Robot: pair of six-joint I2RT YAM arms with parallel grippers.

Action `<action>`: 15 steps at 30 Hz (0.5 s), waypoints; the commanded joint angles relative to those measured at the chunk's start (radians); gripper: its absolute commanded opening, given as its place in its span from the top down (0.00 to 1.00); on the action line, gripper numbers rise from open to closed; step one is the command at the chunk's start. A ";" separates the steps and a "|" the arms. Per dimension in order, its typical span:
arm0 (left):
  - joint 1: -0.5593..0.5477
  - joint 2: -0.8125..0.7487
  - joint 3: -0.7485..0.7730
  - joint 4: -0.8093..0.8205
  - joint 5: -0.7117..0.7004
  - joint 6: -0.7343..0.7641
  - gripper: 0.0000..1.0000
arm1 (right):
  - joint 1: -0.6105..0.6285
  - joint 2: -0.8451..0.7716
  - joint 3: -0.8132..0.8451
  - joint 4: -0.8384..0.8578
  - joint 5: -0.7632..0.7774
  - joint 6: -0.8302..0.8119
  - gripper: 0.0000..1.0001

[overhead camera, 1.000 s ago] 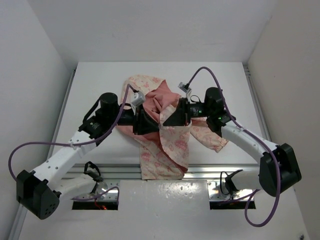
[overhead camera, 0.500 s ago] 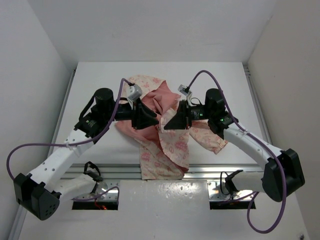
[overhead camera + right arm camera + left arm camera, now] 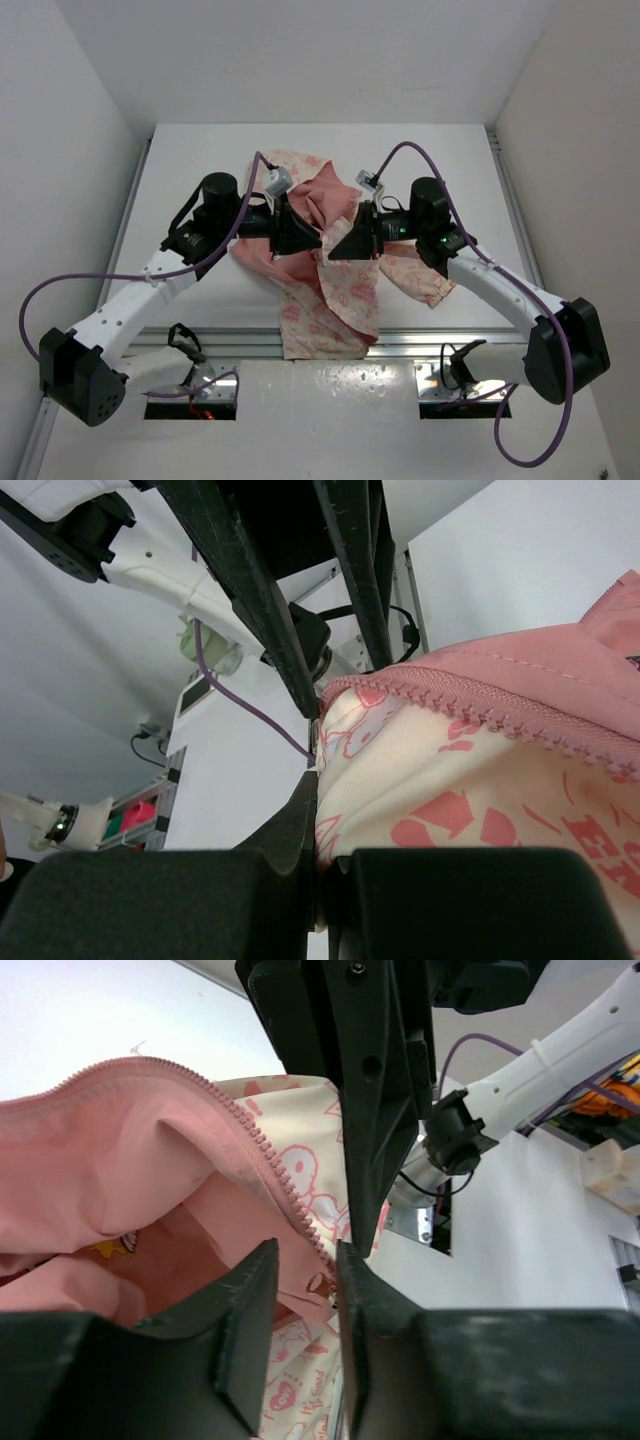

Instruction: Zip up the jacket

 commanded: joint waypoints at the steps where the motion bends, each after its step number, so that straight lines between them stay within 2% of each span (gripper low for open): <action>1: -0.007 0.014 0.019 0.062 0.057 -0.026 0.67 | 0.007 -0.024 0.030 0.029 -0.018 -0.048 1.00; 4: -0.017 0.014 0.019 0.087 0.097 -0.038 0.73 | 0.004 -0.018 0.034 0.021 -0.017 -0.062 1.00; 8: -0.037 0.036 0.019 0.087 0.180 -0.047 0.75 | 0.006 -0.012 0.042 -0.005 -0.003 -0.088 1.00; 15: -0.056 0.036 0.010 0.087 0.180 -0.044 0.84 | -0.003 -0.005 0.053 -0.036 0.009 -0.113 1.00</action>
